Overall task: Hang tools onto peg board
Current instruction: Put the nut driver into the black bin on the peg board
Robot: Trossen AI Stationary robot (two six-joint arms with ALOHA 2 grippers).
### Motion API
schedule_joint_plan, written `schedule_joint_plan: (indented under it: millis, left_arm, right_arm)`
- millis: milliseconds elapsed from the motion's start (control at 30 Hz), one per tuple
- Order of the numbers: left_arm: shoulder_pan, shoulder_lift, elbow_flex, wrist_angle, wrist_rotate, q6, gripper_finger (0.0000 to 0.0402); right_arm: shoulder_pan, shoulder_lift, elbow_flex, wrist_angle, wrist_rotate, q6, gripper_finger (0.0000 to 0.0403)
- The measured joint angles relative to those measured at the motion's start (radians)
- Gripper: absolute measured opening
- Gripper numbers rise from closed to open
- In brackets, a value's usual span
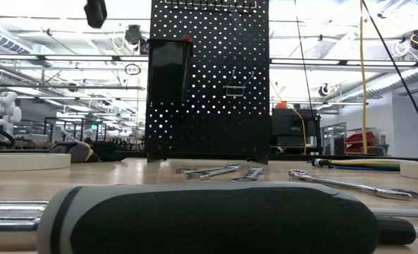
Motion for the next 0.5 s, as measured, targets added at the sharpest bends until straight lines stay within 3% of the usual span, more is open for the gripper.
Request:
schedule_joint_plan:
  millis: [100,167,300,500]
  left_arm:
    - [-0.037,-0.028,0.0,0.0,-0.014,0.112,0.0125]
    - [-0.069,-0.048,0.0,0.001,-0.052,0.175,0.0125]
    - [-0.136,-0.067,0.0,0.001,-0.15,0.252,0.0125]
    - [-0.18,-0.048,0.0,-0.006,-0.2,0.281,0.0125]
  right_arm:
    - [-0.066,0.011,0.0,0.194,-0.168,-0.033,0.0025]
    - [-0.107,0.014,0.0,0.31,-0.215,-0.102,0.0025]
    - [-0.195,0.025,0.0,0.535,-0.214,-0.231,0.0025]
    - [-0.304,0.056,0.002,0.759,-0.218,-0.248,0.0025]
